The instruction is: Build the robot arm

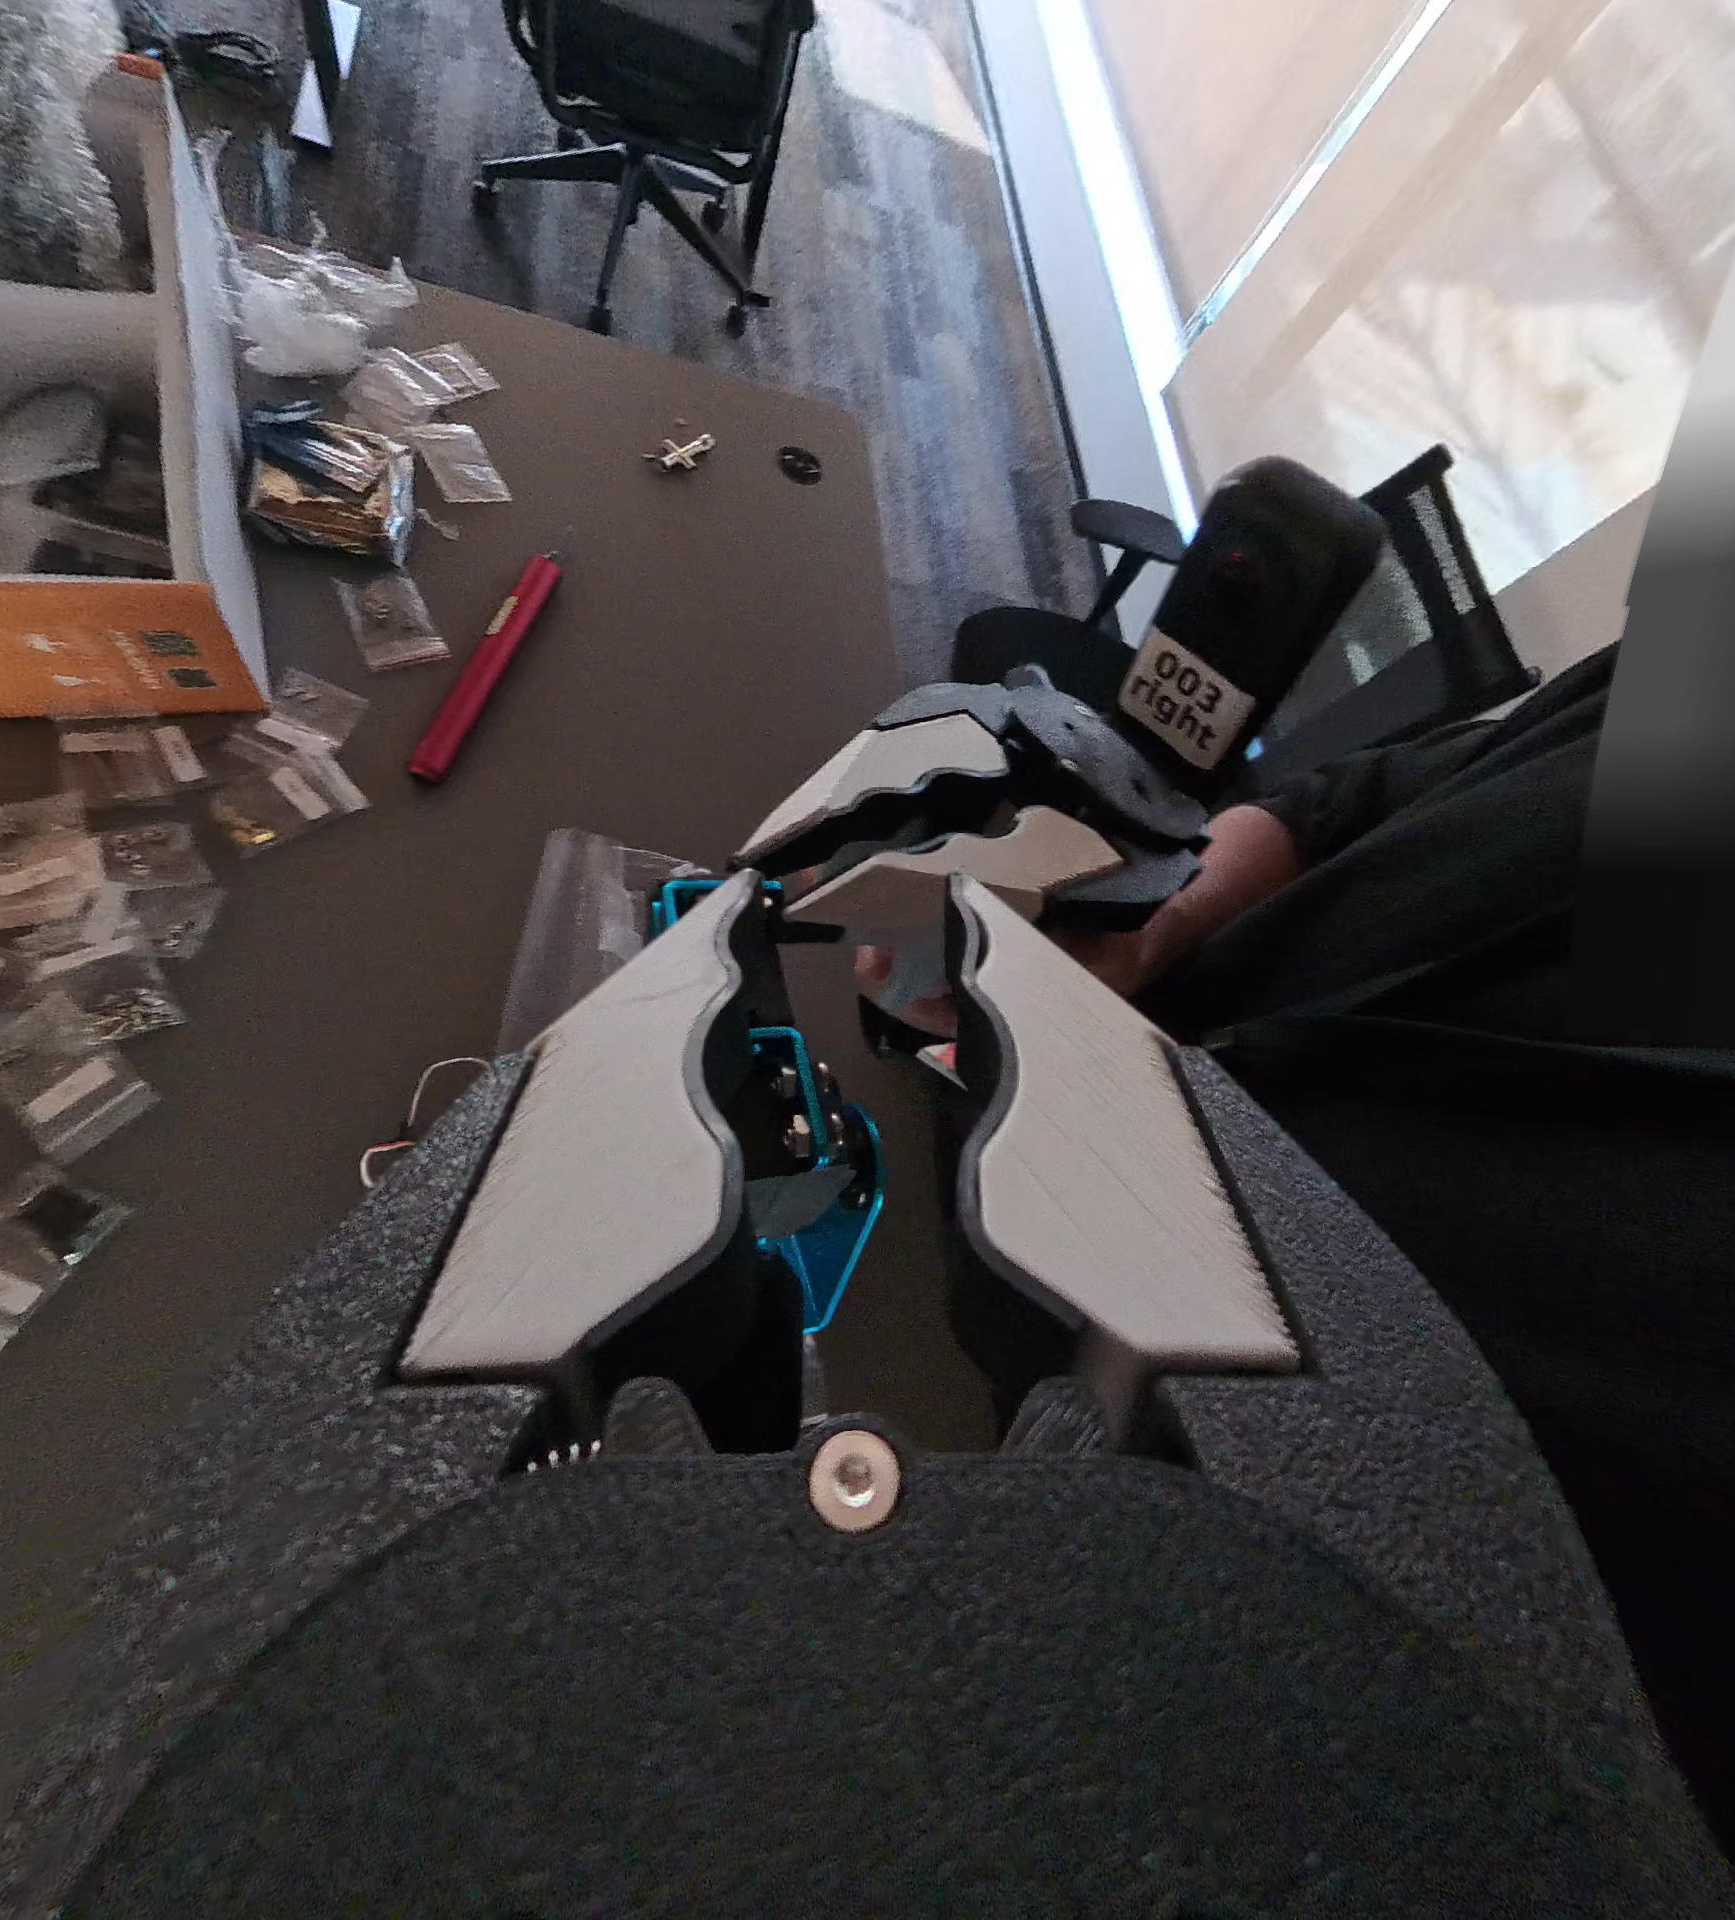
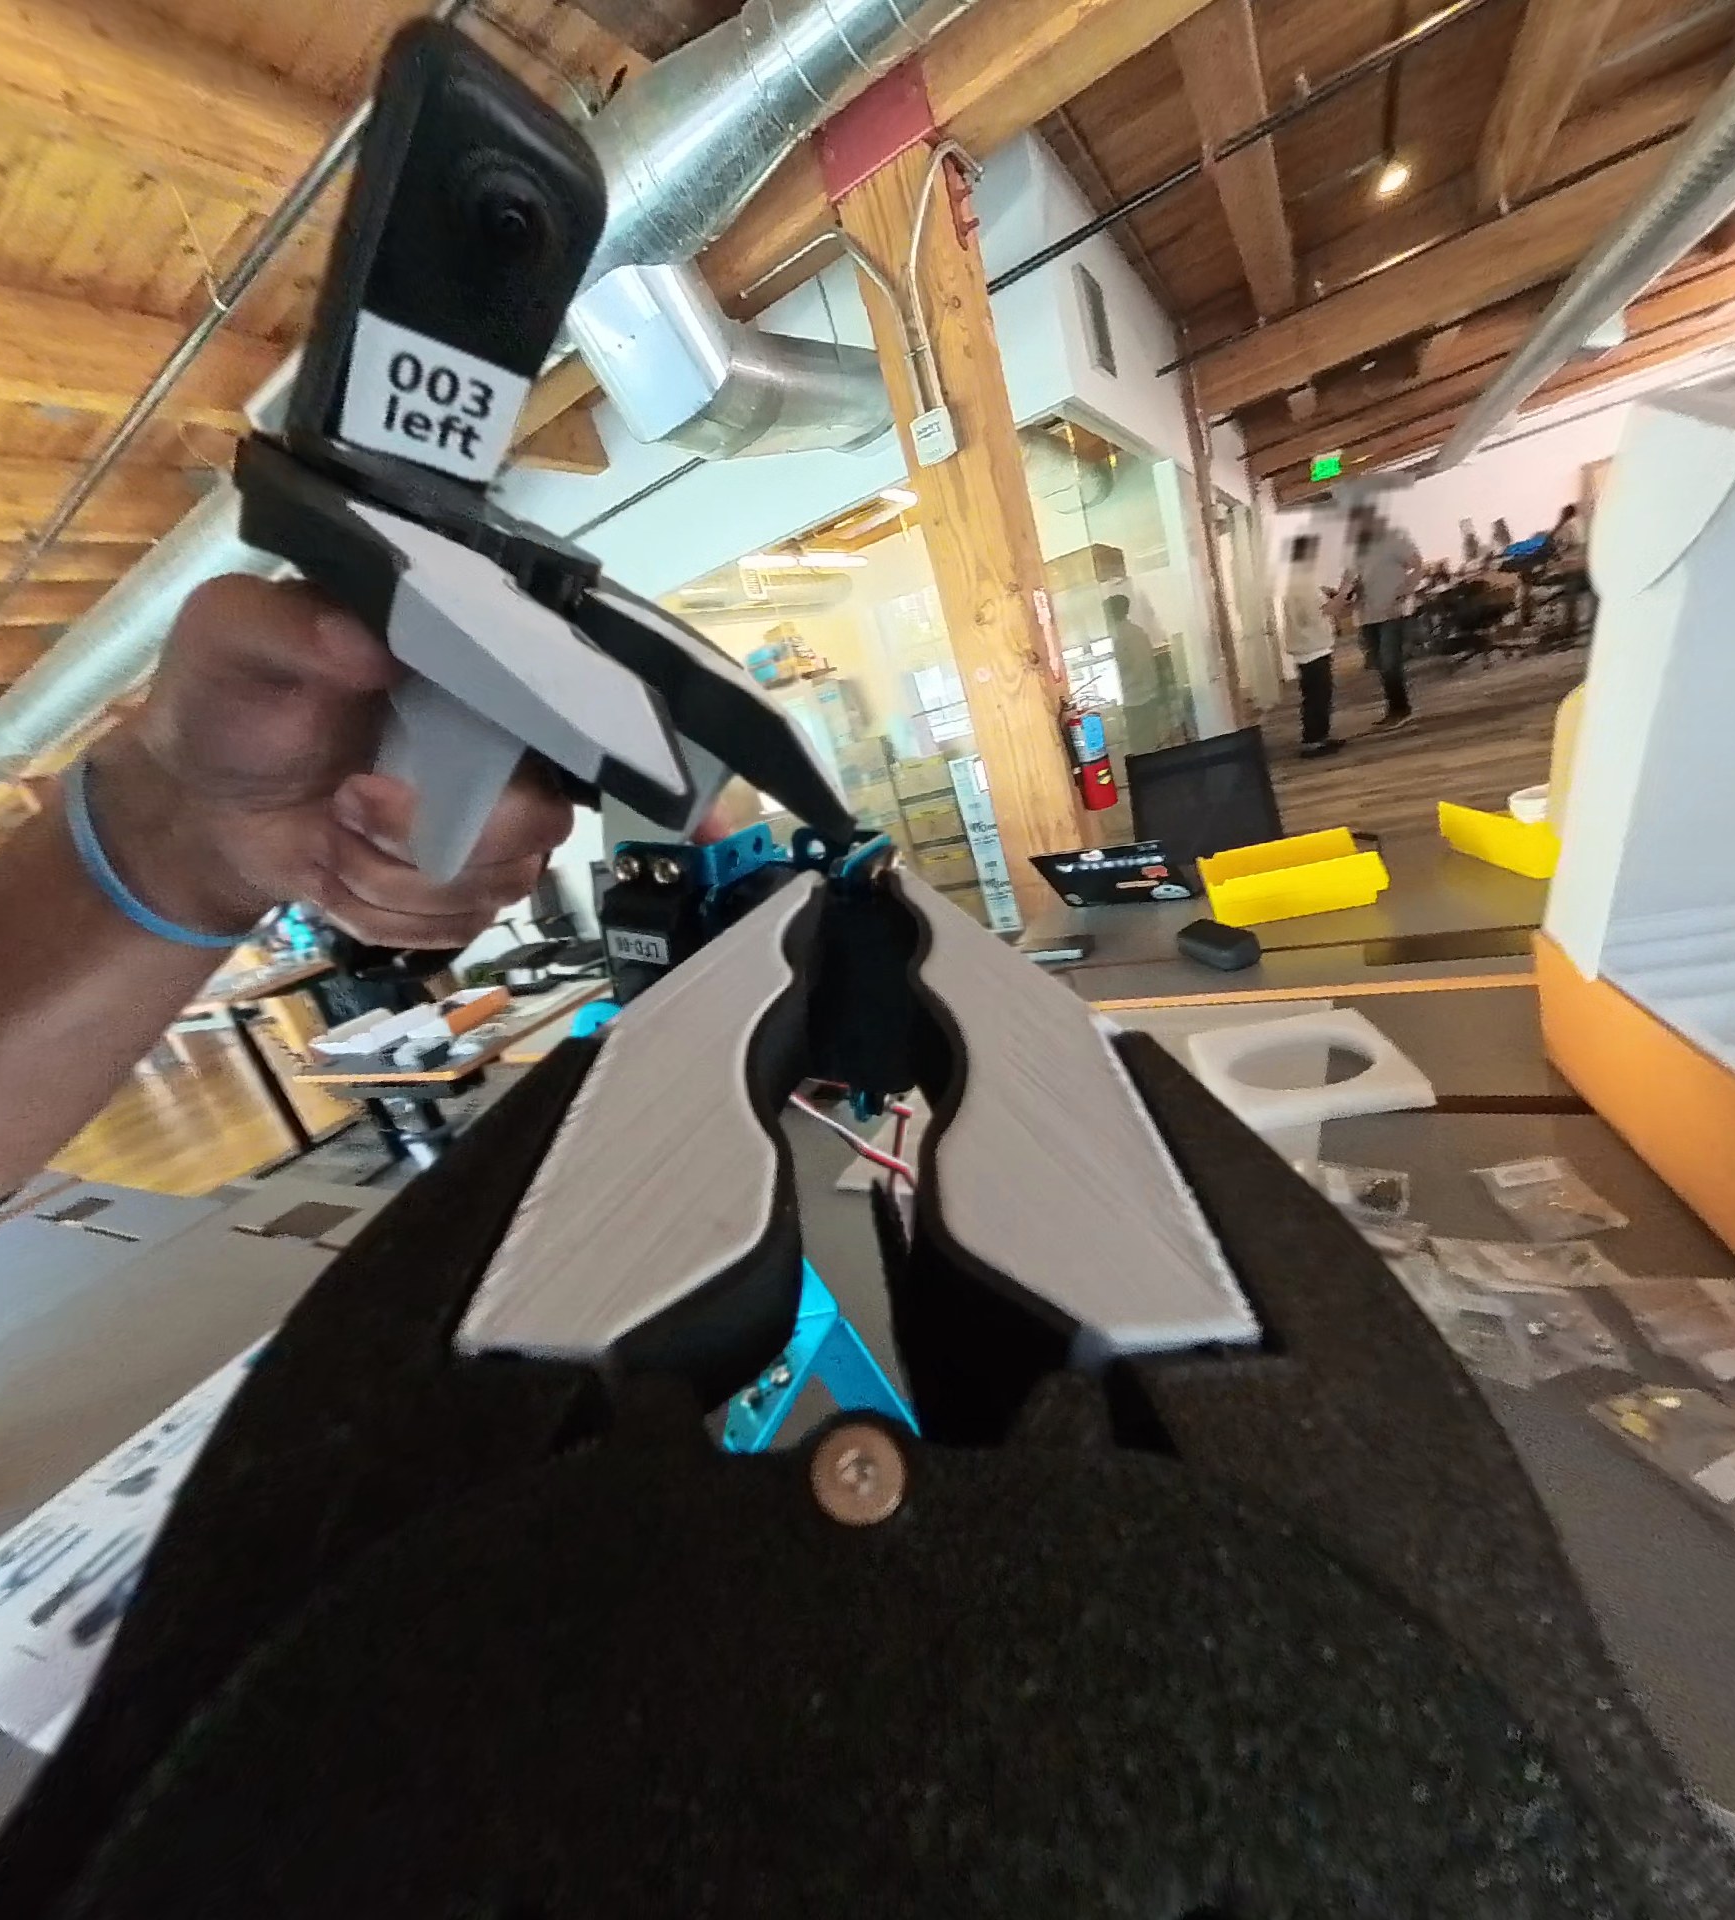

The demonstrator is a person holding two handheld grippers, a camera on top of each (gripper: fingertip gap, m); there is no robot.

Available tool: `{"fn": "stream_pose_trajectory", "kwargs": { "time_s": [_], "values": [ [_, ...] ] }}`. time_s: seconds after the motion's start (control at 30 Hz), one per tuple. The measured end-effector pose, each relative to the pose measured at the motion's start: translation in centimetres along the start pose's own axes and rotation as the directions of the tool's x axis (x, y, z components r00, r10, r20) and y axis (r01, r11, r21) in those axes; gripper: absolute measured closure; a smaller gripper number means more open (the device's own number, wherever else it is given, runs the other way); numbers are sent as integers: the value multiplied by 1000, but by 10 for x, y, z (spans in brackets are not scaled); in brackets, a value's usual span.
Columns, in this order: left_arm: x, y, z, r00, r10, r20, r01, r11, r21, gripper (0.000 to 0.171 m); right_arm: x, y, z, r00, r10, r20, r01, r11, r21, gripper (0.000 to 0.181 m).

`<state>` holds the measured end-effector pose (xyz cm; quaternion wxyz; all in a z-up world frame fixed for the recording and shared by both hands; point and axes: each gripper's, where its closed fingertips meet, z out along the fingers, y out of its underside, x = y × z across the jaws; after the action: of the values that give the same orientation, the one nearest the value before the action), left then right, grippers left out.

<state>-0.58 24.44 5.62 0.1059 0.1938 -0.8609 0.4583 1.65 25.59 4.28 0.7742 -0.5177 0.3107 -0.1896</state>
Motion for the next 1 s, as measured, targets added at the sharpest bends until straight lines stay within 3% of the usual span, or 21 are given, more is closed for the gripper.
{"fn": "stream_pose_trajectory", "kwargs": {
  "time_s": [0.2,0.43,0.63,0.83,1.0],
  "values": [
    [-4,2,1,988,133,76,-131,991,-29,136,0,0,1,997,56,60,-56,998,-7,174],
    [-7,9,5,920,349,177,-313,928,-204,127,-1,1,1,993,74,95,-73,997,-16,174],
    [-2,16,5,909,383,167,-328,901,-283,127,0,1,1,993,65,99,-64,998,-12,175],
    [-2,17,9,901,393,186,-330,897,-294,121,2,2,1,992,77,98,-76,997,-14,175],
    [-3,15,8,899,394,192,-333,899,-284,126,2,2,0,994,54,94,-52,998,-22,175]
  ]
}}
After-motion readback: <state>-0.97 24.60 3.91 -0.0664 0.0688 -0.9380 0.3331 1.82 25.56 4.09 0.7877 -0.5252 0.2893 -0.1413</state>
